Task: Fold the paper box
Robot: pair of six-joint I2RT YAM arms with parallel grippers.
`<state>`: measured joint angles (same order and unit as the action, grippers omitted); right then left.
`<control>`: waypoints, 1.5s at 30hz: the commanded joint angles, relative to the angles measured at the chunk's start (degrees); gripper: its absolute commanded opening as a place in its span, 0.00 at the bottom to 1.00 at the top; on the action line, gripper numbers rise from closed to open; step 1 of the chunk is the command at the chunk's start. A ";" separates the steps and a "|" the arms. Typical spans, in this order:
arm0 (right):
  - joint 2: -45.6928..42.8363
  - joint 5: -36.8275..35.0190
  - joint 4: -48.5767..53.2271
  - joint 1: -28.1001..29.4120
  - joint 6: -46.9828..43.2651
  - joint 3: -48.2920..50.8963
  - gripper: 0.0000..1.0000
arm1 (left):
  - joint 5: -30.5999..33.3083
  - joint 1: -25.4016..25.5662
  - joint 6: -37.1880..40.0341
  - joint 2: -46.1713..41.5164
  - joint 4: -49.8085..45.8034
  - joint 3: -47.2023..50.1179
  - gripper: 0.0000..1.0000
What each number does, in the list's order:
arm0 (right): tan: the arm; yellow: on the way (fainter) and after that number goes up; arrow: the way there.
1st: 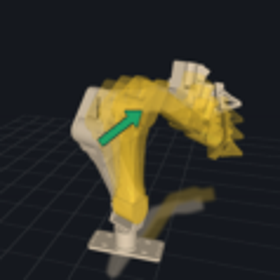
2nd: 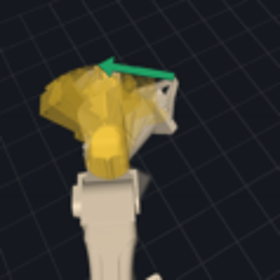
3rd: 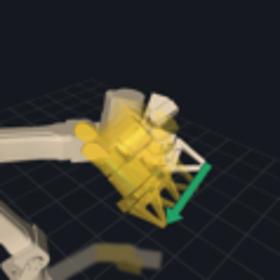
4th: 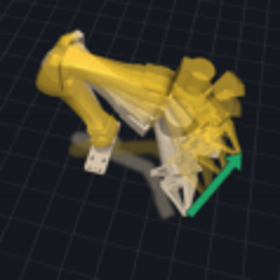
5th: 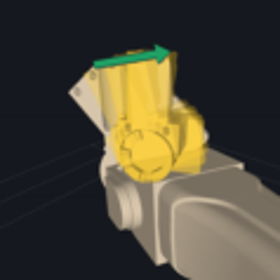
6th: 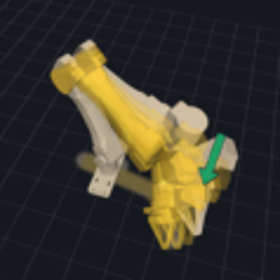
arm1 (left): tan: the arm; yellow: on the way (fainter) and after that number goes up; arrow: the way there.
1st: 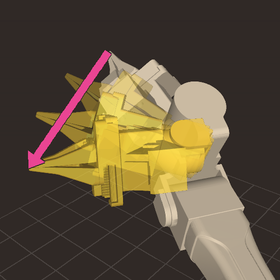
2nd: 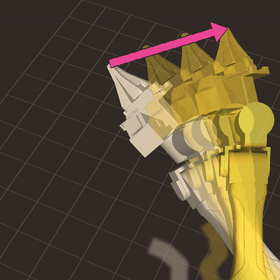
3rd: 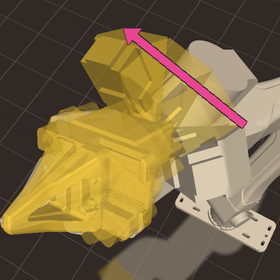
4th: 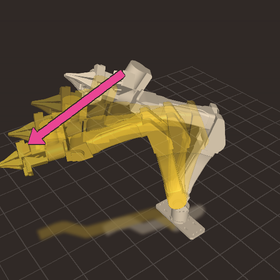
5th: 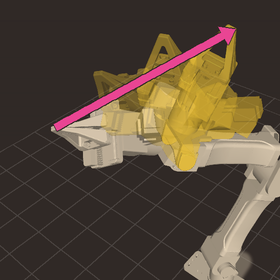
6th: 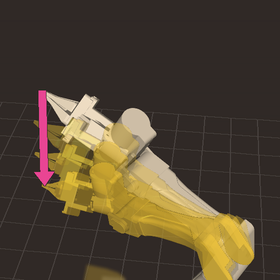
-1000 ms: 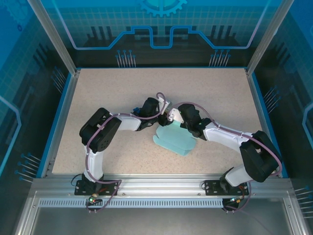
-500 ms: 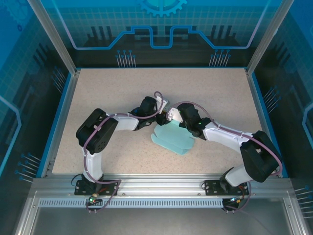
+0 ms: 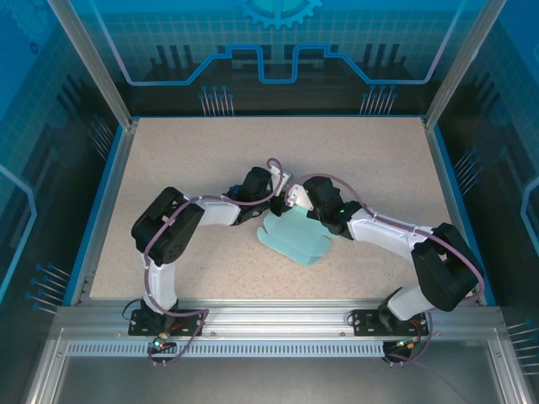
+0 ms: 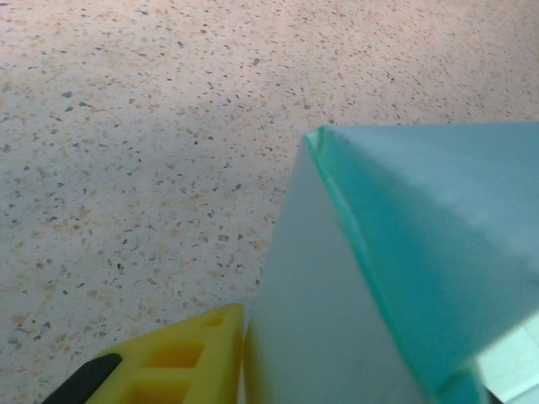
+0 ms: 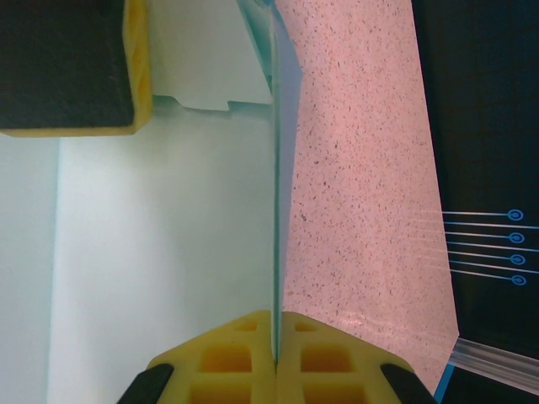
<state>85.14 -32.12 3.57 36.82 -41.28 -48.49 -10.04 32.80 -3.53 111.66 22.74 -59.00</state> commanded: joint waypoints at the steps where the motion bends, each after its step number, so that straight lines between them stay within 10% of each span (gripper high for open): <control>1: -0.85 -1.19 6.36 0.19 0.73 0.19 0.00 | 8.89 -2.59 -3.45 -1.12 0.08 0.52 0.34; 17: -0.59 -2.07 7.31 -0.72 0.65 -0.39 0.00 | -2.03 -3.50 -0.49 -5.53 0.64 2.84 0.61; 32: -1.00 1.39 8.40 -0.28 1.84 -0.64 0.00 | -1.48 -2.65 -0.40 -0.93 -1.51 -3.19 0.44; 45: -1.25 2.13 8.99 -0.35 2.43 -0.46 0.00 | -3.76 -2.60 -1.66 -0.82 -2.50 -3.93 0.61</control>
<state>85.08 -32.34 7.27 36.32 -38.52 -49.08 -14.46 31.24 -4.19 110.74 18.24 -60.71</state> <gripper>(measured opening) 0.057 0.597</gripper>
